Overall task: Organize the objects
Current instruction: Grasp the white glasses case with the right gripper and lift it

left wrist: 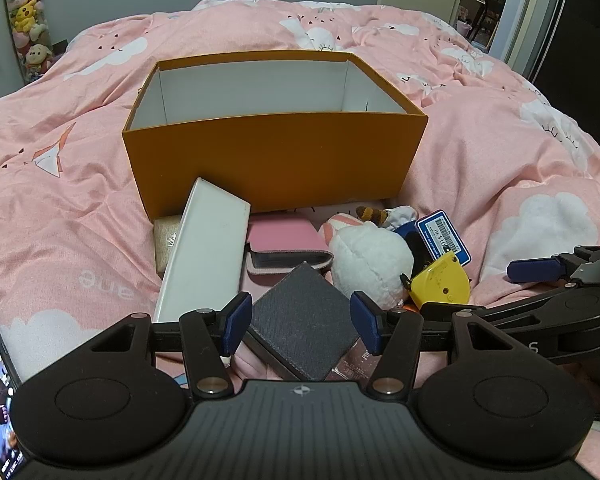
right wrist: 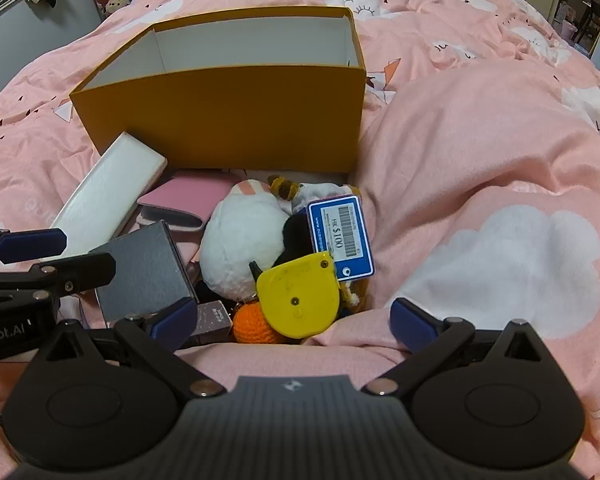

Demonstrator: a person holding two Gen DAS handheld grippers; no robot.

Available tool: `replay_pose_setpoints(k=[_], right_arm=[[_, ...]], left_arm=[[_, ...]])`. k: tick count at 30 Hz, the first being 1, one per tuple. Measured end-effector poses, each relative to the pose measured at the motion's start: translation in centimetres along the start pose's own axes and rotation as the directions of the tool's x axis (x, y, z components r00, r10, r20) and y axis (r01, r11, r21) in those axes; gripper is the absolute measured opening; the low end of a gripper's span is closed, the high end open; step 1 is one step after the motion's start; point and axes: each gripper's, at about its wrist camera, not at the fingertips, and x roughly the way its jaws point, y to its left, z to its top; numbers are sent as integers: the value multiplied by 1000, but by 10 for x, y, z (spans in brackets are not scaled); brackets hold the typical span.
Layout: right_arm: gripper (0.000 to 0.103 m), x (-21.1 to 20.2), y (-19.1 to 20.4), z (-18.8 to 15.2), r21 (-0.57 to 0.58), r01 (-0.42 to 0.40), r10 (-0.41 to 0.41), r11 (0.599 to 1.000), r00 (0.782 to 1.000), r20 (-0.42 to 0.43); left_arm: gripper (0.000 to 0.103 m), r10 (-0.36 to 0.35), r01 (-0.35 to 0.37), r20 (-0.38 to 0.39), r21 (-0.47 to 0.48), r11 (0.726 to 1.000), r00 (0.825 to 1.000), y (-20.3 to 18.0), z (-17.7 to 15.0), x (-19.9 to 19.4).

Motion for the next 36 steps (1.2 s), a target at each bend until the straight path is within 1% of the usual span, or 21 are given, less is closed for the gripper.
replay_pose_setpoints(k=[17,22,29,32,36], right_arm=[[102,0,0,1,0,2,-2,1000,1000,-2],[102,0,1,4,1,1,-1,1000,1000,6],[102,-1,8,13,-34,-34,35,999,999,36],[101,-2,15,23,-69,-57,62,996,996,60],[98,-3,24,40,-103,-97,108,990,988,108]], left_arm=[[66,-1,1,-5,0,1000,1000,0,0,0],[66,-18,18,-10,-33,999,1000,8,-3,1],[65,-45,46,18,-80,996,999,20,6,-4],[63,-55,58,25,-106,993,998,29,13,-6],[62,-59,67,61,-142,988,996,44,21,-8]])
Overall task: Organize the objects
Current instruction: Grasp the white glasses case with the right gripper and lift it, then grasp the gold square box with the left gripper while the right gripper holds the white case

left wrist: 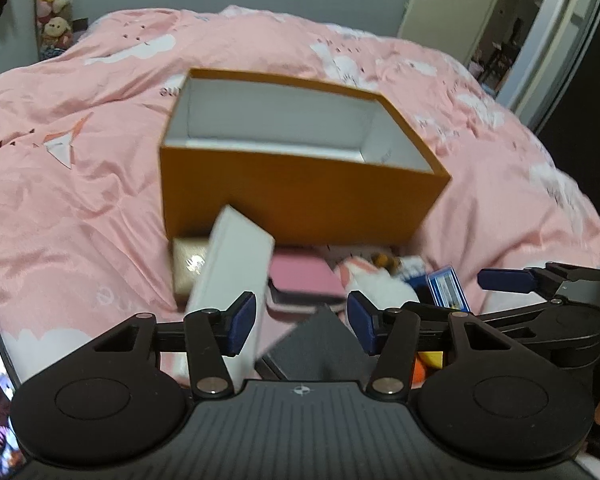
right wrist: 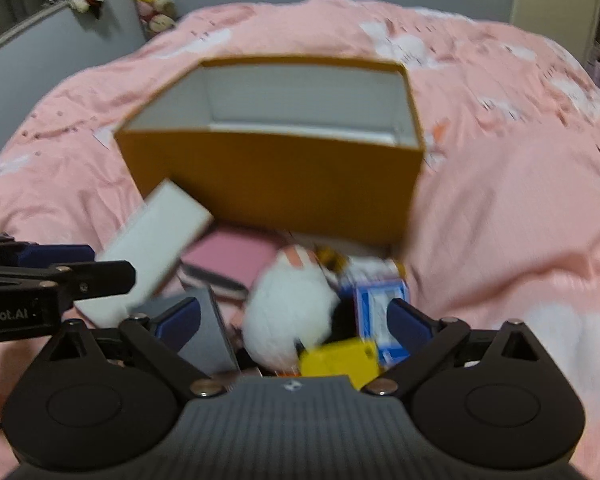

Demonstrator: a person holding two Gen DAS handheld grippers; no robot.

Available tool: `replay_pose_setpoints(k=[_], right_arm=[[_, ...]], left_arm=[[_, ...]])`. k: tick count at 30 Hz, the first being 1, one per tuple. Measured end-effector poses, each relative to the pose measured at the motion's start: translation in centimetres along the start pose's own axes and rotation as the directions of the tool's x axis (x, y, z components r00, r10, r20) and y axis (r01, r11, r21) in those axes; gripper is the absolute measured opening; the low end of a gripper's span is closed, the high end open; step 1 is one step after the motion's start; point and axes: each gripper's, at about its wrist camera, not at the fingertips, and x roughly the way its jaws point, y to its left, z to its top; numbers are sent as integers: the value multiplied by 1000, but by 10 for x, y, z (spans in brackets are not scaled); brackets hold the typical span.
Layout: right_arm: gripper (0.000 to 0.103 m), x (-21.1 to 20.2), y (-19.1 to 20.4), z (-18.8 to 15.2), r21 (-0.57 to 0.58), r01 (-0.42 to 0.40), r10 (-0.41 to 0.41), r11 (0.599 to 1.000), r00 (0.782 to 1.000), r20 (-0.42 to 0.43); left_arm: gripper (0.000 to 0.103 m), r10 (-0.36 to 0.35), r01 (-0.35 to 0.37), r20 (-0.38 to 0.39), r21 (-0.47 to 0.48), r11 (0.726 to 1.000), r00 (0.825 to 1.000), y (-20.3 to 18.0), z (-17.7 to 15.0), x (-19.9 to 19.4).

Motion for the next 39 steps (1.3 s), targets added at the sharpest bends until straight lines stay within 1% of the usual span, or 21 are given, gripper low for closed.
replay_pose_setpoints(k=[2,4,6,7,8,10,11,13,15,16,18,19,21,23,25,27,29,31,33,37,39], right_arm=[[97,5,6,10,-19,-19,20,1000,1000,10],[94,12,11,17,-30,-38,38,999,999,-2],[84,21,19,25,-43,-67,66,997,997,-27],[81,26,22,29,-48,-79,77,996,996,-41],[76,30,27,32,-55,-90,87,994,995,-53],[71,38,37,38,-71,-107,101,992,992,-76],[67,42,41,40,-78,-115,108,990,990,-85],[63,52,51,46,-94,-142,131,985,985,-111],[56,59,59,51,-97,-168,154,981,979,-136],[55,63,62,53,-95,-180,165,979,975,-150],[50,73,71,58,-93,-204,185,975,967,-176],[50,76,76,61,-96,-215,194,972,963,-185],[50,84,85,65,-100,-227,204,969,958,-201],[51,90,92,69,-97,-228,203,969,956,-213],[56,98,97,72,-80,-210,188,974,956,-227],[63,105,102,76,-63,-212,191,975,952,-240],[66,111,109,77,-60,-209,186,976,946,-264],[71,120,119,75,-78,-197,167,977,942,-290],[80,121,127,70,-119,-179,137,977,945,-298],[86,127,139,65,-178,-144,85,973,950,-301],[85,131,139,63,-187,-115,54,976,952,-302]], left_arm=[[62,17,-17,17,0,1000,1000,6,5,-1],[62,45,-45,36,-7,999,998,12,9,0],[62,73,-73,45,-11,997,996,17,12,3],[62,90,-90,52,-13,996,995,20,12,4],[62,110,-109,61,-17,994,992,23,13,6],[62,145,-143,71,-25,989,987,30,15,9],[62,152,-150,67,-34,988,986,34,16,10],[62,148,-145,46,-65,987,988,46,19,13],[56,153,-151,22,-95,984,988,58,23,17],[52,163,-161,11,-99,982,987,62,24,18],[47,170,-171,-14,-112,979,985,74,27,21],[44,166,-168,-26,-123,978,986,80,29,23],[43,149,-156,-53,-159,975,987,94,31,26],[42,150,-161,-72,-179,971,986,104,31,28],[42,159,-172,-79,-189,967,984,110,30,30],[41,150,-166,-89,-207,964,985,116,30,33],[41,151,-168,-95,-216,962,984,119,29,35],[41,145,-163,-99,-220,962,985,121,29,38],[41,139,-159,-103,-222,962,985,122,29,39],[41,129,-150,-106,-221,964,986,122,29,42],[41,125,-146,-110,-220,965,986,121,29,43]])
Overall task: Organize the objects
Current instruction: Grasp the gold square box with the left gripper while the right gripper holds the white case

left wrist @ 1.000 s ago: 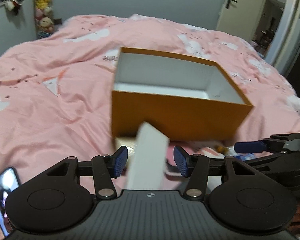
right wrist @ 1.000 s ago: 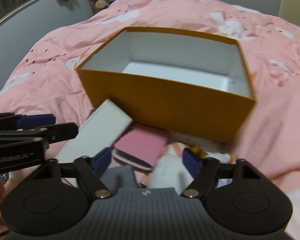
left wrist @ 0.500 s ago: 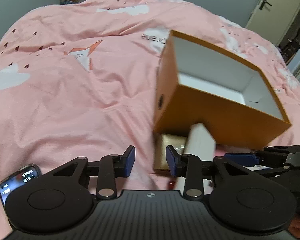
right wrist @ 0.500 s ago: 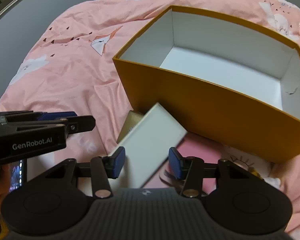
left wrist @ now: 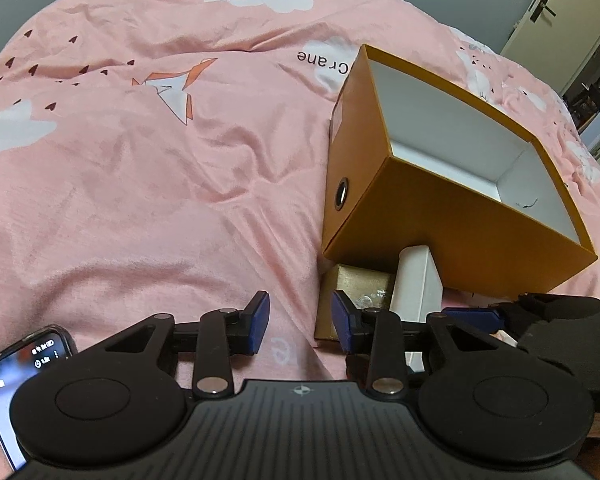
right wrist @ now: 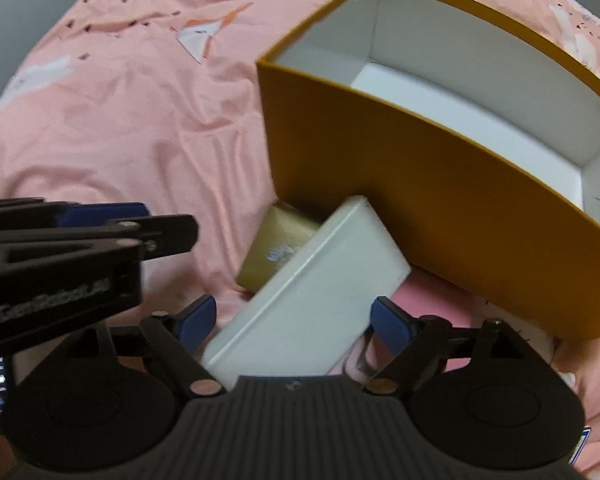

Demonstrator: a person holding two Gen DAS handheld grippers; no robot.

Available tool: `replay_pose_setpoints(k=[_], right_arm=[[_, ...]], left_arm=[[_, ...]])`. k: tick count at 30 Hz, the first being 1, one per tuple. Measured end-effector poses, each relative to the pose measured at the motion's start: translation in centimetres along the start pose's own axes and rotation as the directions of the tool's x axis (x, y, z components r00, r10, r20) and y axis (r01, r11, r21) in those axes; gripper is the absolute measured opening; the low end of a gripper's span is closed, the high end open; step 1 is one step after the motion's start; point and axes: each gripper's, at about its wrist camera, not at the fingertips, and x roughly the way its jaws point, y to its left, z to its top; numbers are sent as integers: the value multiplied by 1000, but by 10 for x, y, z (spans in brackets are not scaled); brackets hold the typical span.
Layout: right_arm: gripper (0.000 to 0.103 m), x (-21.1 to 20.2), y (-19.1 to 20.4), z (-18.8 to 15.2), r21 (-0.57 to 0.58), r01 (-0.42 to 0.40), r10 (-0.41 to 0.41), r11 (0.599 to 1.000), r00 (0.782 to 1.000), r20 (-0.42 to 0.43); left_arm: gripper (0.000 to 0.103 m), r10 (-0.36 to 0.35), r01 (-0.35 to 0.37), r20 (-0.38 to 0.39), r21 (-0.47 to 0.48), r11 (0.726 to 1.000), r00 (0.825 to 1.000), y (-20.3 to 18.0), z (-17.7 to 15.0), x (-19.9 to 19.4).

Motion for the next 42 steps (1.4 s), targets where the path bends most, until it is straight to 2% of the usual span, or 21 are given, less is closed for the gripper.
replay_pose_setpoints(k=[2,4,7,12,15,20,22,25,27,29,32,35,38,42], right_arm=[[83,0,-5,-1,38,4,-4,999,1000,3],[78,-4,-12,-2,76,-28,28,997,1000,2],[68,-11,-20,-5,111,-72,71,991,997,8],[43,-27,-35,-16,196,-146,142,970,989,36],[37,-33,-48,-24,270,-169,160,948,986,55],[38,-28,-62,-26,355,-221,220,908,974,46],[39,-19,-62,-21,359,-212,216,909,976,29],[39,-7,-67,-17,405,-228,246,886,969,7],[37,-11,-68,-19,403,-237,249,884,968,22],[35,-20,-71,-23,403,-251,255,880,966,45],[34,-43,-80,-32,413,-285,268,865,958,98],[34,-71,-94,-42,436,-306,262,846,952,159],[32,-90,-108,-55,459,-285,217,841,956,195],[31,-86,-129,-72,533,-223,155,816,973,169]], left_arm=[[41,2,-2,-2,7,1000,1000,-1,-1,0],[41,2,-2,-5,17,1000,1000,-3,-2,0],[42,-13,14,-10,26,1000,1000,-6,-2,0],[42,-21,21,-13,36,999,1000,-9,-4,-2],[42,-40,41,-24,49,998,999,-13,-7,-2],[42,-40,43,-51,70,997,998,-20,-12,4],[42,-31,35,-57,82,996,998,-21,-12,5],[42,-19,25,-66,100,995,998,-23,-12,5],[46,-20,27,-68,109,994,997,-23,-12,6],[57,-35,43,-67,116,992,997,-25,-10,6],[66,-69,77,-62,141,987,996,-31,-7,6],[67,-70,84,-90,158,984,993,-35,-3,15],[67,-79,95,-138,112,989,987,-30,0,32],[67,-59,69,-159,57,996,985,-24,2,51]])
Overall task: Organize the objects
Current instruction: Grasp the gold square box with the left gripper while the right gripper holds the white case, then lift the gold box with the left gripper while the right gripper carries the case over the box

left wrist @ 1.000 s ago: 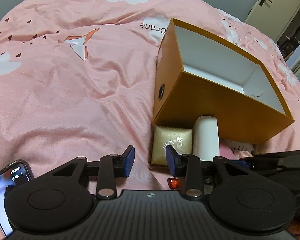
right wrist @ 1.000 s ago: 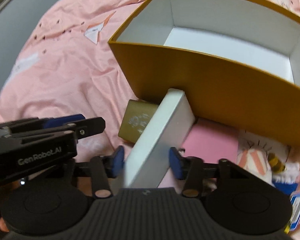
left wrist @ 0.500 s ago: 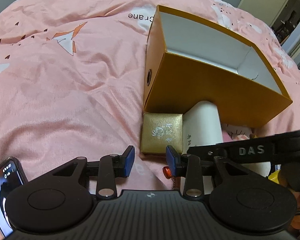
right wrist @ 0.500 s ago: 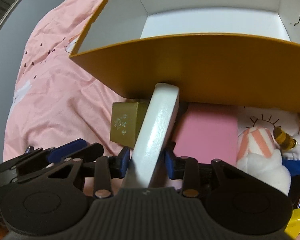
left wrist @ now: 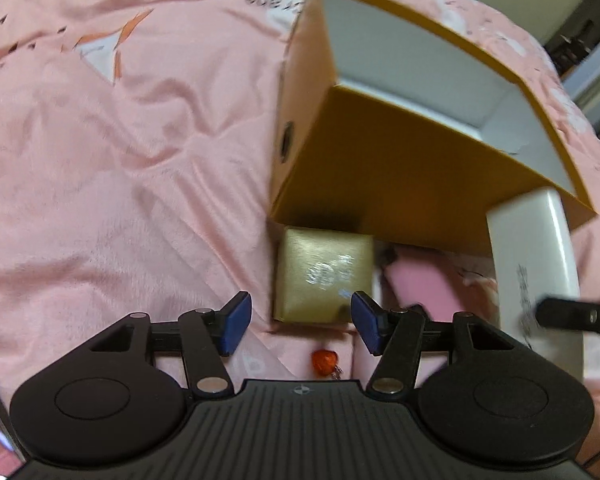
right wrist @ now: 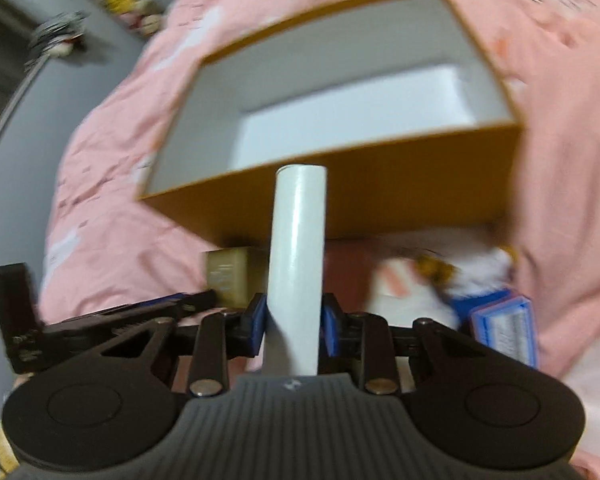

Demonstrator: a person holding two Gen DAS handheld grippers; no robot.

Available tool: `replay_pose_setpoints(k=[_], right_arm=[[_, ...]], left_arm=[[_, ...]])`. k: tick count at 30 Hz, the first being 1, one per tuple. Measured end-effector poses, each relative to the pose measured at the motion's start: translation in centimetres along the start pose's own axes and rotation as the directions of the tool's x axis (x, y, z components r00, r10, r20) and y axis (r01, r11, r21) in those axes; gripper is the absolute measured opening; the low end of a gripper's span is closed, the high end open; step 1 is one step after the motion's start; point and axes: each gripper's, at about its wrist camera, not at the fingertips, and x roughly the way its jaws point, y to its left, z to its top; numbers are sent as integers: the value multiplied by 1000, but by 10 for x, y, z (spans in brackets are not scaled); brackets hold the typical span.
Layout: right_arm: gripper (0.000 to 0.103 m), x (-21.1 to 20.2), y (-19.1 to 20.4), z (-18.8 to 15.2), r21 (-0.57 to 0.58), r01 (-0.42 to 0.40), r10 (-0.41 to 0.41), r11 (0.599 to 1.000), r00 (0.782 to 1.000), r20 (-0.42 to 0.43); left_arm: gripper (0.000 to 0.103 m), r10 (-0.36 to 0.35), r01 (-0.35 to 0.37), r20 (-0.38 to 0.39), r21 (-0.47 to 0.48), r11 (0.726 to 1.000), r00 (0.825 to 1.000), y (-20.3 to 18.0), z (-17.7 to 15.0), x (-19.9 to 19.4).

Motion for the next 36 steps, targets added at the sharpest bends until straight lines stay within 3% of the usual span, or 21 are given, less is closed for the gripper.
replay_pose_setpoints(k=[5,12,17,18,19,20,24,28,36], right_arm=[[30,12,-25,-6,70,12,-11,997,1000,-26],[30,17,-21,-6,45,-6,7,999,999,-35],[30,19,-30,-6,56,-30,32,998,999,-41],[30,19,-31,-6,55,-30,32,998,999,-42],[30,17,-33,-6,51,-26,28,998,999,-42],[30,19,-32,-6,49,-26,28,998,999,-41],[30,21,-32,-7,54,-34,36,998,999,-36],[30,21,-34,-8,62,-41,43,997,999,-32],[30,24,-33,-9,53,-44,45,998,999,-26]], left_arm=[[72,-16,15,-40,-25,1000,999,2,4,18],[82,-103,96,-91,-81,992,991,6,5,42],[85,-118,111,-68,-92,990,991,10,4,51],[84,-98,93,-67,-82,992,993,9,3,55],[74,-62,58,-73,-62,996,995,6,2,61],[73,-23,21,-77,-36,999,997,1,0,67],[69,-19,18,-42,-37,999,999,-2,-2,60],[71,-16,16,-32,-15,1000,999,-3,-7,45],[72,97,-96,-1,83,992,995,-17,-18,28]])
